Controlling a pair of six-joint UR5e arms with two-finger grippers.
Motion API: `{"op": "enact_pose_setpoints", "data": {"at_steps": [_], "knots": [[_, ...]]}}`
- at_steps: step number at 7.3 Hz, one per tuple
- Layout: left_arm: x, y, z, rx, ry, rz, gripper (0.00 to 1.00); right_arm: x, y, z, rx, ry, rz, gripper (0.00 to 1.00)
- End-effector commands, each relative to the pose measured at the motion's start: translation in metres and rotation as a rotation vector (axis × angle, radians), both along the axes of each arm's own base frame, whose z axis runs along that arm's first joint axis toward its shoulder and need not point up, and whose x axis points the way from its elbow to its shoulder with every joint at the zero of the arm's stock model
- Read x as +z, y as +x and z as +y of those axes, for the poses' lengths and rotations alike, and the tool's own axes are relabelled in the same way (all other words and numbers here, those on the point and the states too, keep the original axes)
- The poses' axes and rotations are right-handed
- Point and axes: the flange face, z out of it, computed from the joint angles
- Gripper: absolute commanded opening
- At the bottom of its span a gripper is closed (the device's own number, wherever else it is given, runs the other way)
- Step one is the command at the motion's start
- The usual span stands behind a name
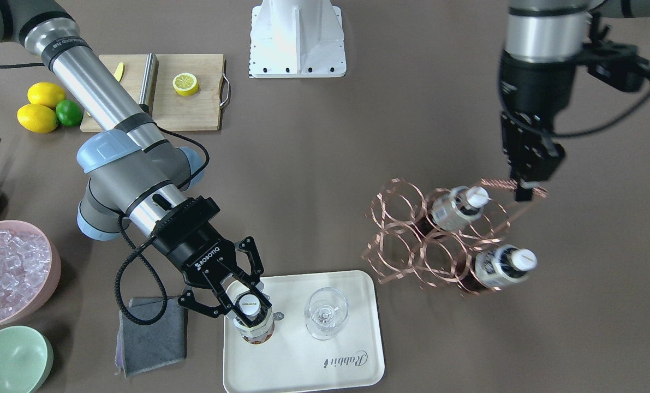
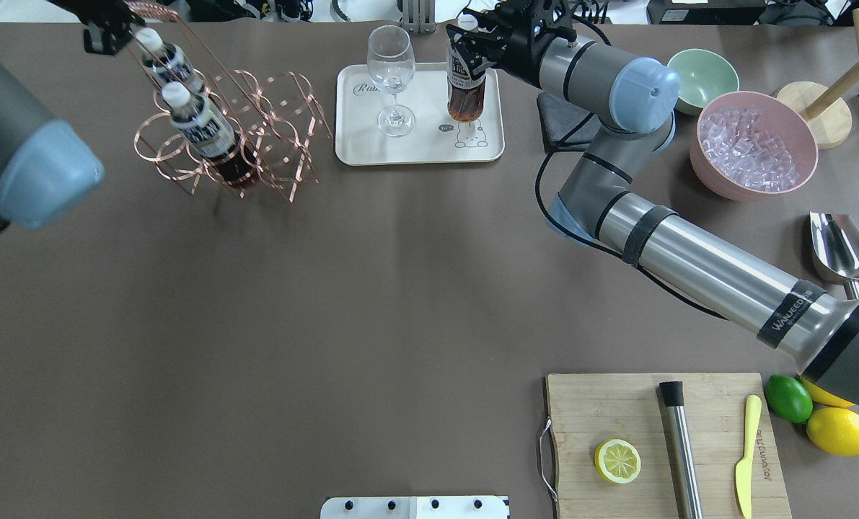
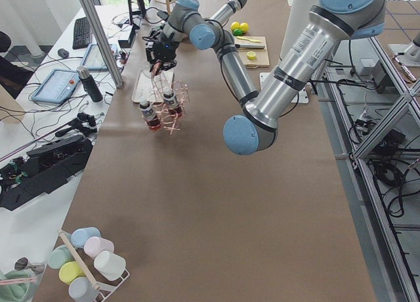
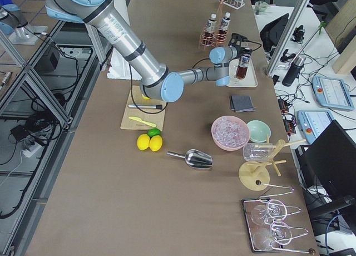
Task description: Take tea from basket to plate
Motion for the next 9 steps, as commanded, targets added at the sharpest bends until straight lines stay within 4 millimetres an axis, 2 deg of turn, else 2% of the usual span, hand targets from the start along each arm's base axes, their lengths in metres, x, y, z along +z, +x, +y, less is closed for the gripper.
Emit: {"op": "enact_pose_setpoints", "data": {"at_steps": [1, 2, 3, 4, 6, 7, 8, 9], "knots": [[0.108, -0.109, -0.123, -0.077, -0.078, -0.034, 0.00, 0.012, -0.011, 0.010, -0.005, 0.009, -0.015, 0.00], [0.163, -0.148, -0.159, -0.103, -0.078, -0.050, 0.00, 0.015, -0.016, 0.015, -0.001, 0.012, -0.023, 0.00], [0.208, -0.184, -0.175, -0.093, -0.088, -0.049, 0.00, 0.017, -0.017, 0.016, -0.002, 0.014, -0.025, 0.00], [0.239, -0.214, -0.182, -0.097, -0.095, -0.064, 0.00, 0.020, -0.017, 0.017, -0.004, 0.013, -0.024, 0.00], [0.266, -0.243, -0.169, -0.079, -0.110, -0.033, 0.00, 0.020, -0.019, 0.019, -0.006, 0.014, -0.027, 0.00], [0.271, -0.251, -0.166, -0.088, -0.118, -0.029, 0.00, 0.021, -0.019, 0.020, -0.008, 0.013, -0.029, 0.11], [0.272, -0.252, -0.164, -0.082, -0.121, -0.017, 0.00, 0.021, -0.016, 0.017, 0.004, 0.009, -0.027, 0.93], [0.278, -0.253, -0.158, -0.080, -0.123, -0.018, 0.00, 0.021, -0.014, 0.017, 0.005, 0.007, -0.029, 0.99]]}}
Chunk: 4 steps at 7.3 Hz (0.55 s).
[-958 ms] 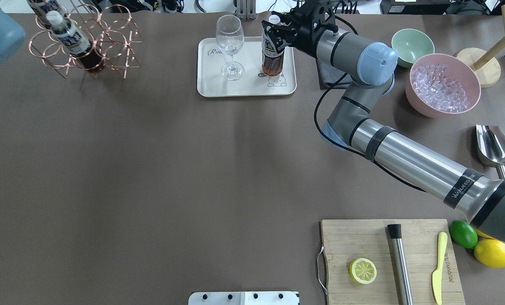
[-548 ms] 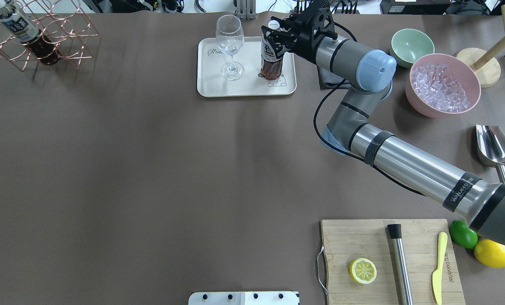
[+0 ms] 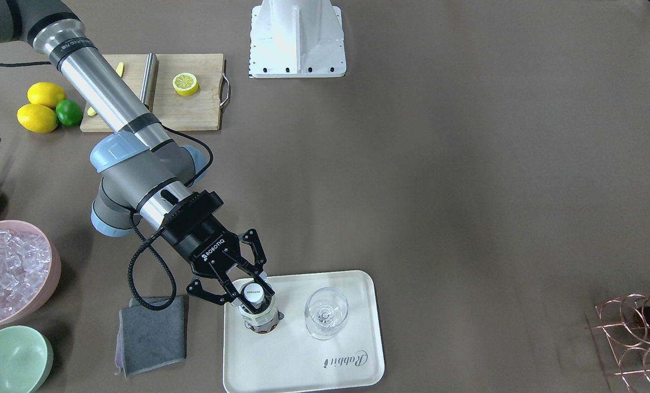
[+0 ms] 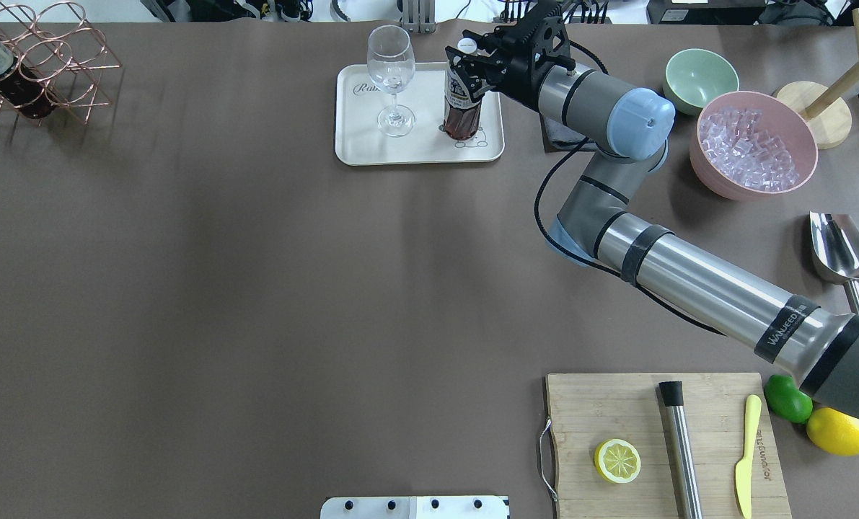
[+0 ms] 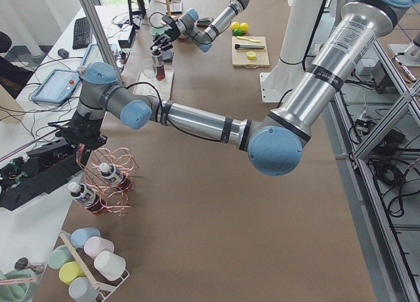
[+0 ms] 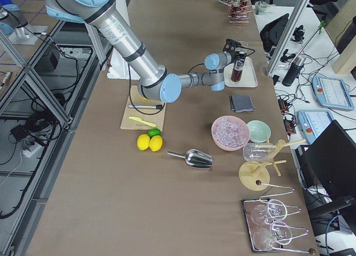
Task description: Take tea from basket to plate
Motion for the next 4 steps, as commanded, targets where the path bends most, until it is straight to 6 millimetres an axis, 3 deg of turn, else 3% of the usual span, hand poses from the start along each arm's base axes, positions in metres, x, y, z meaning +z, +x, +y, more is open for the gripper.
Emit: {"op": "enact_pose_setpoints", "data": {"at_steps": [1, 2, 3, 4], "knots": [[0.011, -0.005, 0.015, 0.003, -0.002, 0.008, 0.00, 0.000, 0.007, 0.002, 0.006, -0.003, -0.002, 1.00], [0.011, -0.004, 0.022, 0.005, 0.005, 0.009, 0.00, -0.009, 0.025, -0.008, 0.017, -0.010, 0.009, 1.00], [0.008, -0.003, 0.027, 0.011, 0.015, 0.011, 0.53, -0.026, 0.050, -0.020, -0.027, -0.003, 0.027, 1.00], [0.008, 0.000, 0.033, 0.036, 0.023, 0.025, 0.94, -0.055, 0.082, -0.025, -0.130, 0.000, 0.062, 1.00]]}}
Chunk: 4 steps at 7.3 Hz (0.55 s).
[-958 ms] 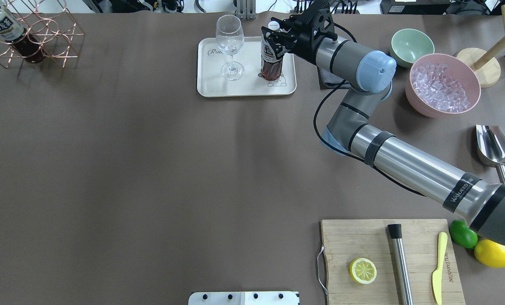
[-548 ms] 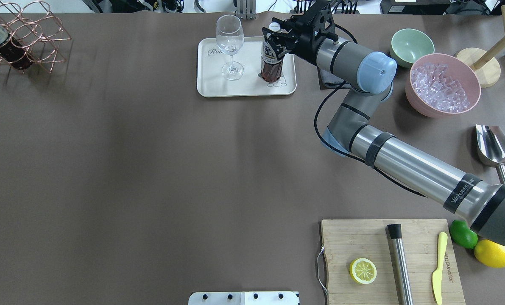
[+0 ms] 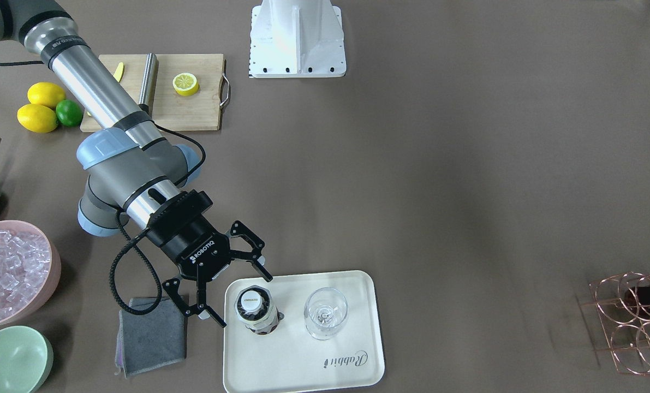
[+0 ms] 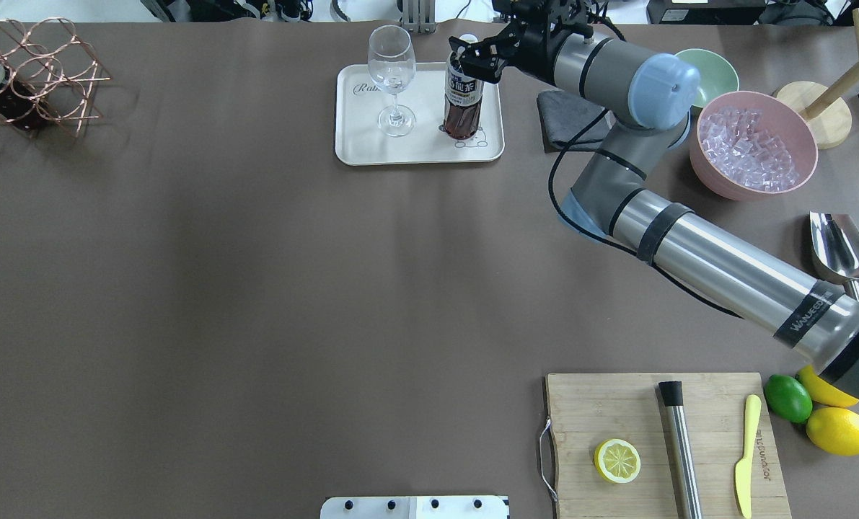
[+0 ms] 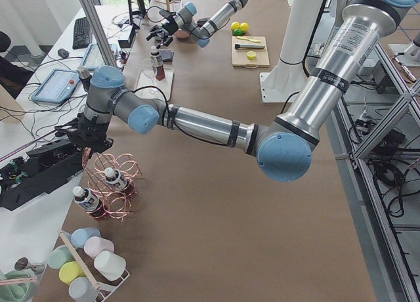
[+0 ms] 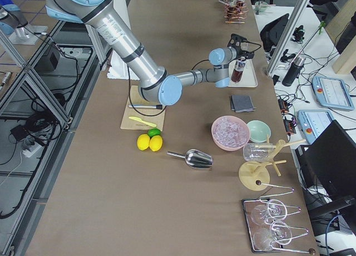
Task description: Take tea from basket to plate
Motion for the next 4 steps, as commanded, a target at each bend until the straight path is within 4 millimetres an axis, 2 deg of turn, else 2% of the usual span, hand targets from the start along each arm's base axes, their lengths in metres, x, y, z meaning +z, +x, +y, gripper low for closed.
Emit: {"op": "enact_pose_setpoints", "data": {"at_steps": [1, 2, 4], "knots": [[0.000, 0.003, 0.011, 0.036, 0.017, 0.010, 0.97, -0.045, 0.083, -0.002, -0.203, -0.022, 0.086, 1.00], [0.000, 0.001, 0.011, 0.039, 0.020, 0.009, 0.97, -0.049, 0.110, 0.009, -0.290, -0.089, 0.143, 1.00], [-0.001, -0.004, 0.014, 0.083, 0.019, 0.053, 0.97, -0.059, 0.163, 0.015, -0.488, -0.301, 0.233, 1.00]]}}
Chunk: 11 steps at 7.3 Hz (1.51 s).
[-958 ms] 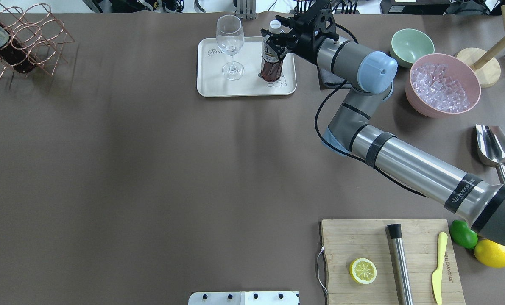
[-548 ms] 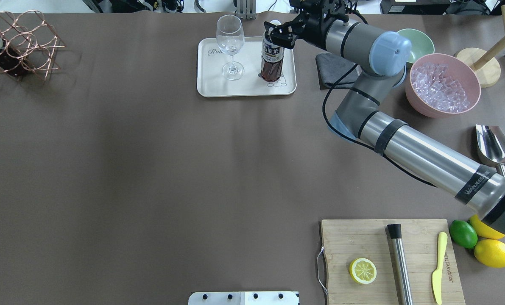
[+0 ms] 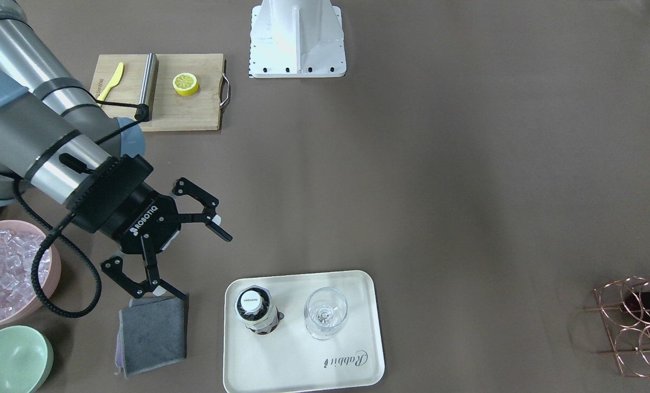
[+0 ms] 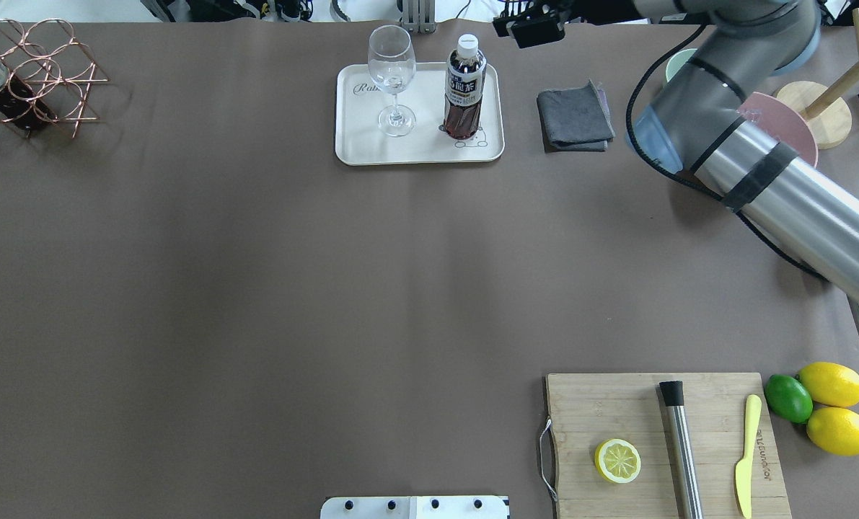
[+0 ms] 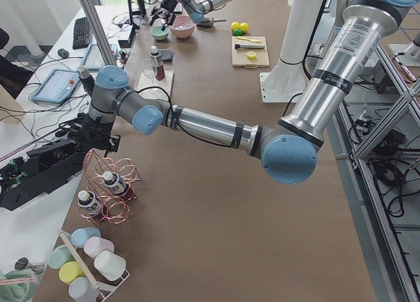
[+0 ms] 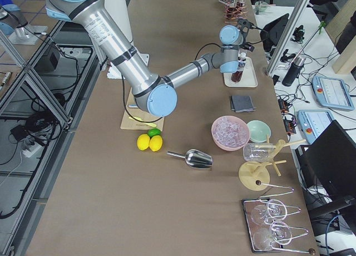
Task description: Take tea from basket to plate
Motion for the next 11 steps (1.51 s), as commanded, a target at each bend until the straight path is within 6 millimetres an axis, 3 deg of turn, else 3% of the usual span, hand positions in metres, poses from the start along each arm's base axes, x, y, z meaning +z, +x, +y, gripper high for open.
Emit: {"op": "enact_pose_setpoints", "data": {"at_steps": [1, 2, 3, 4, 5, 6, 7, 8, 10, 11], "knots": [[-0.001, -0.010, 0.011, 0.125, 0.010, 0.078, 0.97, 0.003, 0.051, 0.016, -0.214, -0.360, 0.151, 1.00], [-0.005, -0.013, 0.040, 0.204, 0.042, 0.099, 0.97, 0.019, 0.073, 0.054, -0.238, -0.430, 0.159, 1.00], [-0.002, -0.011, 0.091, 0.290, 0.104, 0.050, 0.97, 0.040, 0.101, 0.105, -0.209, -0.610, 0.145, 1.00], [-0.004, -0.009, 0.150, 0.422, 0.216, -0.027, 0.96, 0.077, 0.123, 0.135, -0.185, -0.733, 0.148, 1.00], [0.005, 0.001, 0.201, 0.603, 0.335, -0.076, 0.93, 0.121, 0.148, 0.149, -0.148, -0.837, 0.161, 1.00], [0.015, 0.015, 0.227, 0.725, 0.397, -0.097, 0.93, 0.154, 0.168, 0.162, -0.114, -0.943, 0.169, 1.00], [0.036, 0.031, 0.253, 0.818, 0.401, -0.109, 0.93, 0.190, 0.183, 0.170, -0.079, -1.070, 0.190, 1.00], [0.059, 0.035, 0.273, 0.903, 0.415, -0.131, 0.93, 0.227, 0.197, 0.171, -0.036, -1.183, 0.226, 1.00], [0.128, 0.020, 0.330, 1.217, 0.566, -0.245, 0.90, 0.321, 0.234, 0.154, 0.053, -1.346, 0.304, 1.00], [0.152, 0.017, 0.343, 1.362, 0.658, -0.286, 0.90, 0.357, 0.257, 0.162, 0.072, -1.323, 0.379, 1.00]]}}
